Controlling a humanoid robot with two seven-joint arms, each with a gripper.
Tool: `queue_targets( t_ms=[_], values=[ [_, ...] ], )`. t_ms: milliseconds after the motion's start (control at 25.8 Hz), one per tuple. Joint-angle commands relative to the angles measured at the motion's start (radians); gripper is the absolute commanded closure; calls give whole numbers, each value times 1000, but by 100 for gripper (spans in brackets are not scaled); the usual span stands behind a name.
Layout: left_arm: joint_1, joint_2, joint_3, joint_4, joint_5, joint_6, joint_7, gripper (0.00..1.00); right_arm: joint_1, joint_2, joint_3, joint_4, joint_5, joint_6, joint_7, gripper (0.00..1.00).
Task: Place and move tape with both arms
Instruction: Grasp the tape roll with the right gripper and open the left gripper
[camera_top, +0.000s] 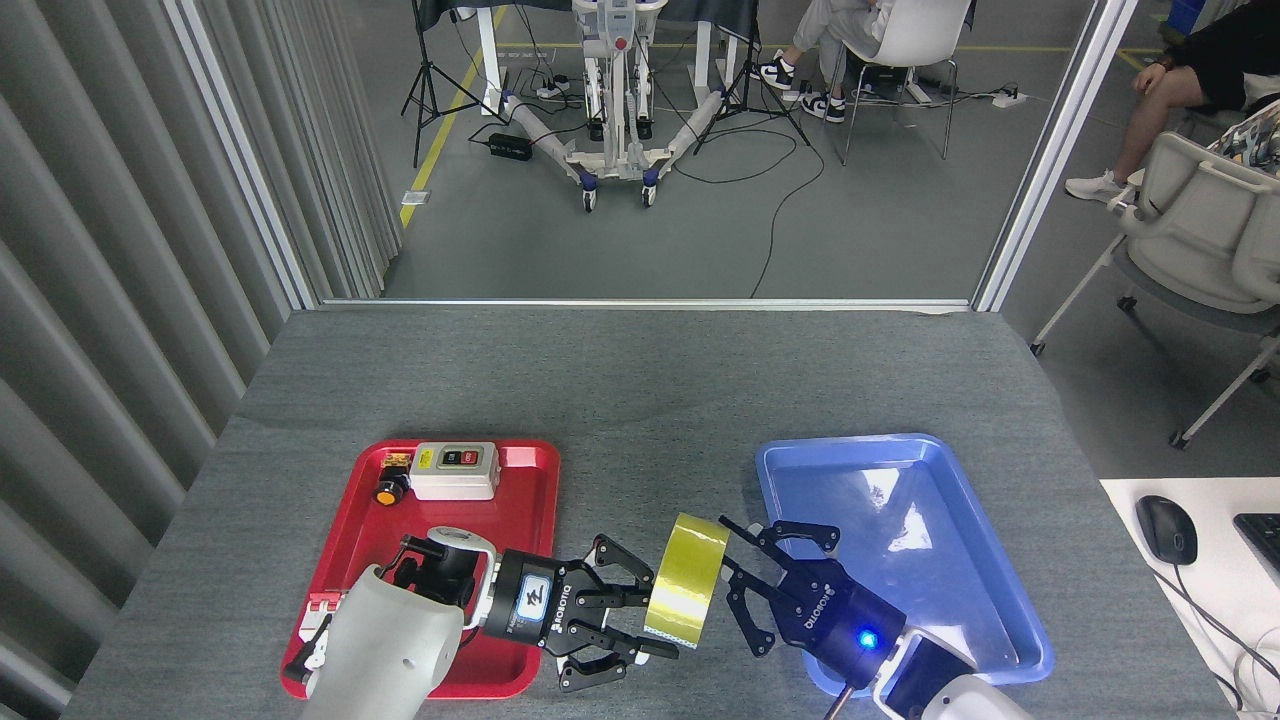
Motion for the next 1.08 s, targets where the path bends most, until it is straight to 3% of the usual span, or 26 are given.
queue_targets(
  t_ms=[0,39,77,310,542,620,813,1046],
  values=[
    [0,0,-1,4,-12,-19,-9,23,1,-5,0,-2,0,15,-2,90],
    [0,0,-1,4,-19,-19,-9,4,1,-7,0,-3,0,15,-2,90],
    [0,-2,2,4,-20,-19,-9,0,1,-8,0,-3,0,15,-2,90],
    [2,-2,9,12,-22,-73,-6,0,3,-13,0,-9,-1,12,-4,90],
    [3,8,31,13,-45,-252,80,0,9,-36,-1,-26,-17,-16,-7,90],
    [16,8,55,12,-109,-326,123,0,11,-51,0,-26,-38,-16,-7,90],
    [31,21,106,10,-342,-625,269,0,12,-61,0,-28,-44,-17,-7,93],
    [36,72,144,-17,-559,-794,335,0,23,-67,-1,-55,-50,-22,-7,93]
  ],
)
